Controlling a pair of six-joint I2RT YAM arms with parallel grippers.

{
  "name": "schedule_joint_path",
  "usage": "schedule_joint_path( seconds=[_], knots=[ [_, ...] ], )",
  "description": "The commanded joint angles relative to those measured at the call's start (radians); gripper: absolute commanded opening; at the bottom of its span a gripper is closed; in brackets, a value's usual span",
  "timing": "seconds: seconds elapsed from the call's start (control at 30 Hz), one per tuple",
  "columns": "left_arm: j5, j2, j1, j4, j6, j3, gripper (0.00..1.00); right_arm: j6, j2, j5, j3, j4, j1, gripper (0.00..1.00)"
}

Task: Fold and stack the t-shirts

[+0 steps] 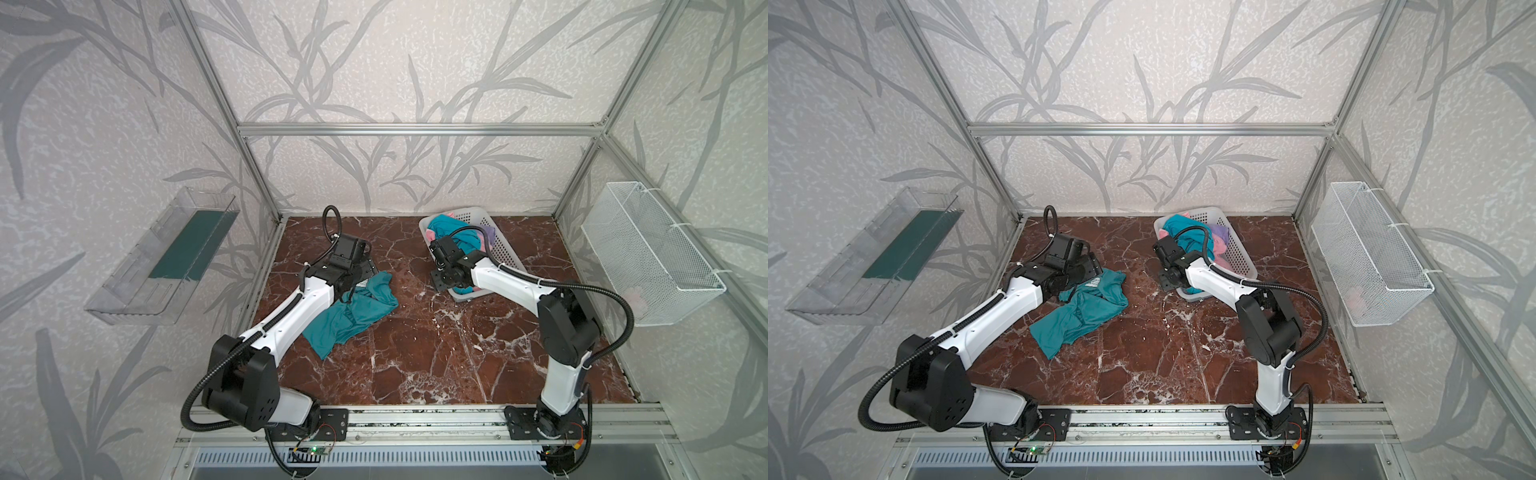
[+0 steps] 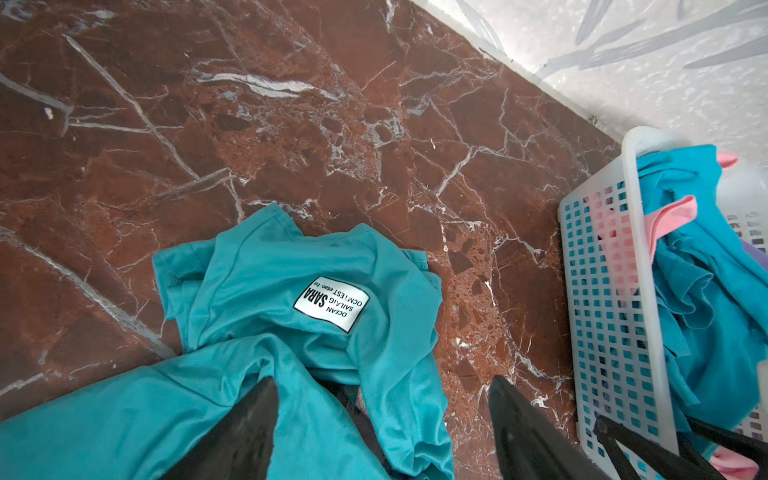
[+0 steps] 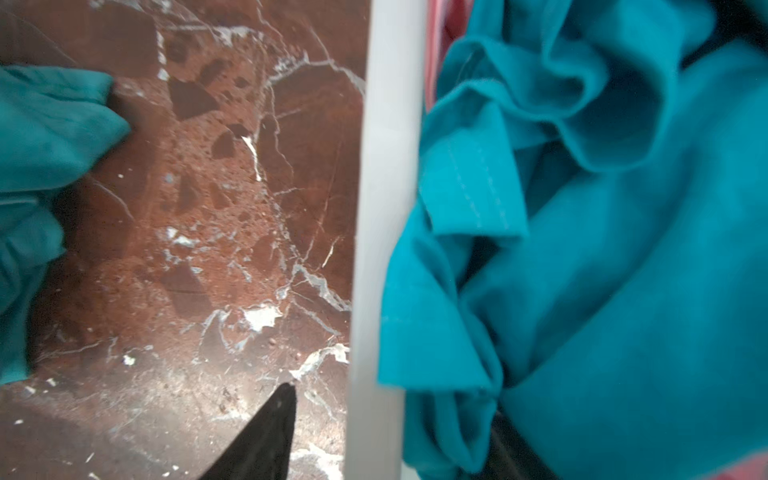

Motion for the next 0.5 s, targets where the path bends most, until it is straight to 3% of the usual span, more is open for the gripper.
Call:
schedule_joint_path(
  seconds=[0.0, 0.07, 0.13, 0.3, 0.47],
  knots=[
    [0.005, 0.018, 0.007, -0.036, 0.013, 0.027, 0.79, 0.025, 0.028, 0.002, 0.027, 0.0, -0.046, 0.38],
    [0.008, 0.027, 0.009, -0.031, 0.015, 0.025, 0.79, 0.026, 0.032, 0.03, 0.032, 0.008, -0.078, 0.2],
    [0.014, 0.038, 0.013, -0.028, 0.016, 0.029, 0.78, 0.025, 0.035, 0.051, 0.04, 0.007, -0.12, 0.14],
    [0.043, 0.076, 0.018, -0.029, 0.025, 0.055, 0.76, -0.019, 0.043, 0.07, 0.051, 0.047, -0.249, 0.13],
    [0.056, 0.113, 0.018, -0.042, 0.03, 0.076, 0.75, -0.082, 0.078, -0.021, 0.065, 0.141, -0.376, 0.12]
  ],
)
